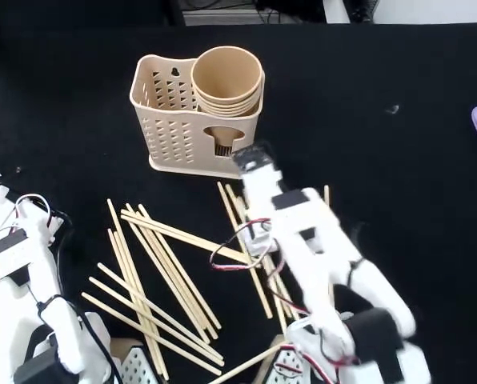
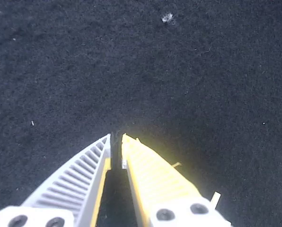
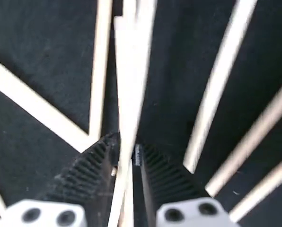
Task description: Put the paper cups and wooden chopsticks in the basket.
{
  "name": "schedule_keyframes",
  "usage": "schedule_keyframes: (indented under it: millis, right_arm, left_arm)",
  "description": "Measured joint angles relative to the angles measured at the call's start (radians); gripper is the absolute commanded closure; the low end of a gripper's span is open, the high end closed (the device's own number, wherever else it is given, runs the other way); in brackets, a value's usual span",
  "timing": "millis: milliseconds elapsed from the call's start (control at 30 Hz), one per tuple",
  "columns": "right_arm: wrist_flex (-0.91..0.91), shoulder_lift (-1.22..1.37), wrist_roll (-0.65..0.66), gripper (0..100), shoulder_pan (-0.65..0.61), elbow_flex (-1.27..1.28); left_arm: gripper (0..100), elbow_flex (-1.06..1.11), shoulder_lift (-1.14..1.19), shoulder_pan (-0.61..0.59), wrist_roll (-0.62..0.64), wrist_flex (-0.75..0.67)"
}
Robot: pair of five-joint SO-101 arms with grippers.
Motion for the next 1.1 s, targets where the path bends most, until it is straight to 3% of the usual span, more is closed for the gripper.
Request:
schedule_keyframes:
  millis: [233, 833, 1100]
  right_arm:
    - [0.021, -0.163, 0.009, 98.8, 0.037, 0.011]
    - [0.021, -0.169, 0.009, 98.3, -0.012, 0.068]
    - [-0.040, 0.032, 0.072, 95.5, -0.018, 0.028]
  left_arm:
    - [95, 0.000, 0.000, 0.000, 0.000, 0.000]
    - [95, 0.000, 0.000, 0.000, 0.000, 0.000]
    - [95, 0.000, 0.000, 0.000, 0.000, 0.000]
